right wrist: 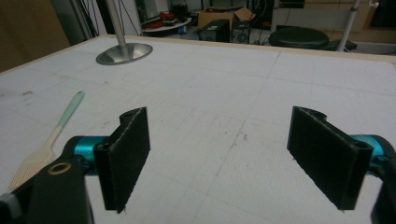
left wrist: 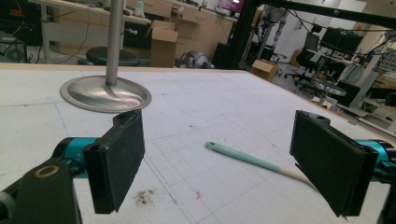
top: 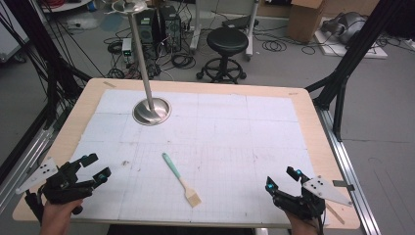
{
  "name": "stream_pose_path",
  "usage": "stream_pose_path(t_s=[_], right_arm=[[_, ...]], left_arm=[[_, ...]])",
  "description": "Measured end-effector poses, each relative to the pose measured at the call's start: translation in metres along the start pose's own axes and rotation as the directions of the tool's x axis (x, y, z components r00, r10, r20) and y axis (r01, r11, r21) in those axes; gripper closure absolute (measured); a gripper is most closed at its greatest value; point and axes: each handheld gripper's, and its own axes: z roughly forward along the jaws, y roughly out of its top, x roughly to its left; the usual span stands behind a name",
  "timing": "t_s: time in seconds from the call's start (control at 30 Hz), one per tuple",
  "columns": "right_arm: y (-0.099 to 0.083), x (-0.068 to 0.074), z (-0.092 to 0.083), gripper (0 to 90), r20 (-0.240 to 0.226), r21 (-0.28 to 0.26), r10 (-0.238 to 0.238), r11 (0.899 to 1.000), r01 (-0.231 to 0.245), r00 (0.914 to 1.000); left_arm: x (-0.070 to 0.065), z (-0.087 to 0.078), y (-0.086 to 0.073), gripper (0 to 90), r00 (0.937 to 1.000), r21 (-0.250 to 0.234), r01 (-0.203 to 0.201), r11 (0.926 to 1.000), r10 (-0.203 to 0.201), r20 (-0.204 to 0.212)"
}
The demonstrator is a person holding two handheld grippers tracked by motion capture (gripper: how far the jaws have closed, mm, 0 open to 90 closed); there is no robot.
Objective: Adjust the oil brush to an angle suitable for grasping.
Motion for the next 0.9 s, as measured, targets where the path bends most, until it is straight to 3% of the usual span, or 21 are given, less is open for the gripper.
stream_pose_path(t_s=[0.33, 0.37, 0.53, 0.6, 0.63, 0.7, 0.77, 0.8, 0.83, 0.9], right_arm=[[0.006, 0.011, 0.002, 16.2, 0.037, -0.056, 0.017, 0.998, -0.015, 0.9992], [0.007, 0.015, 0.006, 16.1, 0.013, -0.066, 0.038, 0.997, -0.037, 0.9992], [0.009, 0.029, 0.018, 19.5, -0.043, -0.043, 0.021, 0.999, -0.023, 0.9989], [0.012, 0.048, 0.03, 30.3, -0.107, -0.017, -0.01, 1.0, 0.008, 0.9942], [0.012, 0.048, 0.03, 30.3, -0.107, -0.017, -0.01, 1.0, 0.008, 0.9942], [0.014, 0.061, 0.04, 35.4, -0.137, -0.004, -0.025, 1.0, 0.025, 0.9902], [0.016, 0.073, 0.051, 41.0, -0.172, 0.009, -0.042, 0.999, 0.044, 0.9842], [0.015, 0.087, 0.062, 48.4, -0.214, 0.032, -0.075, 0.996, 0.083, 0.974], [0.015, 0.087, 0.062, 48.4, -0.214, 0.032, -0.075, 0.996, 0.083, 0.974], [0.013, 0.101, 0.073, 55.6, -0.249, 0.056, -0.102, 0.991, 0.119, 0.9631]], left_arm=[[-0.002, 0.003, 0.0, 18.2, 0.9999, 0.007, -0.005, 1.0, 0.005, 0.01], [-0.002, 0.004, 0.0, 18.2, 0.9999, 0.008, -0.004, 1.0, 0.004, 0.012], [-0.002, 0.002, -0.001, 18.2, 0.9999, 0.01, -0.007, 0.9999, 0.006, 0.013], [-0.001, 0.001, -0.001, 18.2, 0.9999, 0.01, -0.001, 1.0, 0.001, 0.01], [-0.001, 0.001, -0.001, 18.2, 0.9999, 0.01, -0.001, 1.0, 0.001, 0.01], [0.0, 0.001, -0.001, 18.2, 1.0, 0.01, 0.004, 0.9999, -0.004, 0.008], [0.0, 0.001, -0.001, 18.2, 1.0, 0.017, 0.005, 0.9998, -0.005, 0.007], [0.0, 0.002, -0.001, 18.3, 0.9999, 0.02, 0.007, 0.9998, -0.008, 0.008], [0.0, 0.002, -0.001, 18.3, 0.9999, 0.023, 0.007, 0.9997, -0.007, 0.008], [0.0, 0.002, -0.002, 18.4, 0.9999, 0.021, 0.009, 0.9998, -0.009, 0.008]])
